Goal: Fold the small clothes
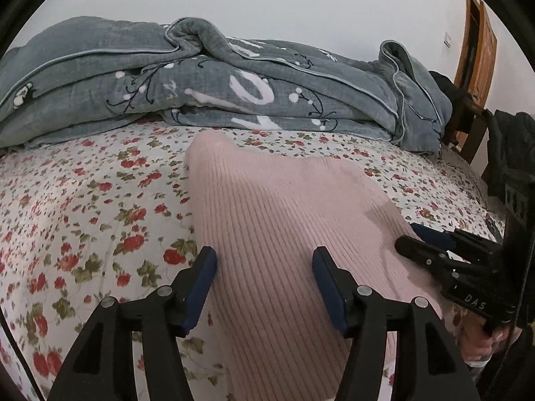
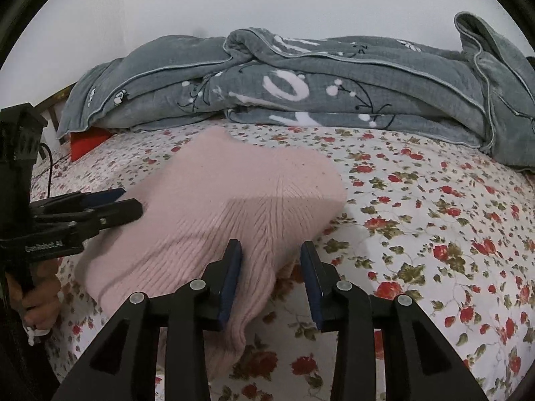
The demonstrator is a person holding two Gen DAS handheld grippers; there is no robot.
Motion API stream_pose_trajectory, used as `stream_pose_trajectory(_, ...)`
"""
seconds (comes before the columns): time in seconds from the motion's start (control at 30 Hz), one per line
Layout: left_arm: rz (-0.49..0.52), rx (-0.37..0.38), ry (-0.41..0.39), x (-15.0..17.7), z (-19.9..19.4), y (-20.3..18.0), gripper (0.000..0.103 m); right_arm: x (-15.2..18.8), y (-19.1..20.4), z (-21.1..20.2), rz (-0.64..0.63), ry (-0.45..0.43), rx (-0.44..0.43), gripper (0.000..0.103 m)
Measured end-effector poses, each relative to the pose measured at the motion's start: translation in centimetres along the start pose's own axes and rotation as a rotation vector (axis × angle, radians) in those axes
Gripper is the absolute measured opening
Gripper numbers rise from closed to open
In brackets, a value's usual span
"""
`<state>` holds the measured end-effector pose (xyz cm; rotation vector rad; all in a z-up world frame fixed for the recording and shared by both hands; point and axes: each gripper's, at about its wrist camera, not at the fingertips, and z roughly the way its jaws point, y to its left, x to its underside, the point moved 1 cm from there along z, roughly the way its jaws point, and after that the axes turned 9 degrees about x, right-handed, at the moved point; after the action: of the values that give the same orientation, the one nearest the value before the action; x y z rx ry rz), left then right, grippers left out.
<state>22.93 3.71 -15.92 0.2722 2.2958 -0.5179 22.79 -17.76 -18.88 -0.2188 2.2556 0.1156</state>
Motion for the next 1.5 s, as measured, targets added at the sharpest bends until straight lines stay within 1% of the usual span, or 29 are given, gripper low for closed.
stream_pose_trajectory(0.13,-0.01,-0.018,-0.008,0.4,-0.3,-0.2,0.061,0.2,0.0,-0.1,0.012,0.003,0.018,0.035)
stream_pose_trajectory(0.27,-0.012,-0.025,-0.009,1.0,-0.8,-0.4,0.062,0.7,-0.8,-0.4,0.051,0.002,-0.009,0.036)
stream_pose_trajectory(0.37,-0.023,-0.028,-0.009,1.6,-1.3,-0.4,0.062,1.0,-1.2,-1.1,0.071,-0.011,-0.013,0.038)
stream_pose_trajectory(0.53,-0.034,-0.052,-0.019,2.0,-2.2,-0.5,0.062,1.1,-1.1,-2.3,0.094,-0.033,-0.03,0.038)
stream_pose_trajectory(0.57,-0.035,-0.055,-0.025,1.9,-2.4,-0.6,0.062,1.1,-0.9,-2.2,0.096,-0.023,-0.037,0.035)
stream_pose_trajectory(0.6,-0.038,-0.056,-0.032,1.9,-2.6,-0.6,0.062,1.2,-0.6,-1.9,0.095,-0.01,-0.039,0.028)
stream_pose_trajectory(0.63,-0.041,-0.057,-0.034,1.9,-2.8,-0.6,0.062,1.3,-0.3,-1.5,0.088,0.0,-0.054,0.011)
stream_pose_trajectory(0.67,-0.043,-0.057,-0.035,1.8,-2.8,-0.6,0.062,1.5,0.0,-1.3,0.085,0.009,-0.057,0.011)
stream_pose_trajectory(0.7,-0.044,-0.058,-0.037,1.8,-2.9,-0.6,0.062,1.5,0.1,-1.4,0.09,-0.005,-0.045,0.01)
stream_pose_trajectory(0.77,-0.047,-0.063,-0.038,1.8,-3.1,-0.6,0.062,1.3,0.0,-2.7,0.116,-0.071,-0.068,0.009)
stream_pose_trajectory(0.83,-0.047,-0.06,-0.038,1.9,-3.3,-0.5,0.062,0.9,-0.7,-3.6,0.146,-0.093,-0.072,0.008)
stream_pose_trajectory(0.87,-0.046,-0.06,-0.038,1.9,-3.4,-0.4,0.062,0.8,-0.9,-3.3,0.149,-0.075,-0.056,0.008)
stream_pose_trajectory(0.93,-0.049,-0.059,-0.025,2.0,-3.3,-0.3,0.062,1.2,-1.2,-2.0,0.154,-0.002,-0.037,0.008)
stream_pose_trajectory(0.97,-0.053,-0.056,-0.013,2.0,-3.2,-0.2,0.062,1.7,-1.1,-1.2,0.156,0.035,-0.035,0.009)
stream_pose_trajectory(1.0,-0.056,-0.054,-0.005,2.1,-3.1,-0.2,0.062,1.9,-0.8,-0.8,0.147,0.049,-0.026,0.009)
stream_pose_trajectory(1.03,-0.06,-0.055,0.01,2.2,-2.9,-0.1,0.063,2.0,-0.5,-0.9,0.132,0.05,-0.011,0.01)
stream_pose_trajectory(1.07,-0.065,-0.059,0.025,2.3,-2.7,-0.1,0.063,1.9,-0.3,-1.1,0.112,0.039,0.008,0.013)
stream_pose_trajectory(1.1,-0.072,-0.06,0.036,2.4,-2.5,-0.1,0.063,1.7,0.0,-1.6,0.092,0.019,0.02,0.017)
stream_pose_trajectory(1.13,-0.074,-0.059,0.044,2.6,-2.4,-0.2,0.063,1.6,0.1,-1.9,0.082,0.011,0.03,0.027)
stream_pose_trajectory(1.17,-0.072,-0.062,0.051,2.7,-2.4,-0.3,0.063,1.5,0.2,-2.4,0.075,-0.001,0.04,0.032)
stream_pose_trajectory(1.23,-0.065,-0.068,0.055,2.9,-2.6,-0.5,0.063,1.6,0.1,-2.7,0.078,-0.005,0.047,0.033)
stream_pose_trajectory(1.33,-0.053,-0.075,0.05,3.1,-3.3,-0.7,0.063,1.4,0.1,-2.8,0.092,0.022,0.035,0.033)
stream_pose_trajectory(1.4,-0.051,-0.077,0.042,3.3,-4.0,-0.8,0.063,1.2,0.2,-3.5,0.097,0.017,0.04,0.034)
stream_pose_trajectory(1.43,-0.051,-0.077,0.041,3.3,-4.2,-0.8,0.063,1.2,0.3,-4.0,0.097,0.012,0.043,0.036)
stream_pose_trajectory(1.5,-0.052,-0.085,0.045,3.5,-4.9,-1.0,0.063,0.9,0.5,-5.0,0.09,-0.004,0.046,0.045)
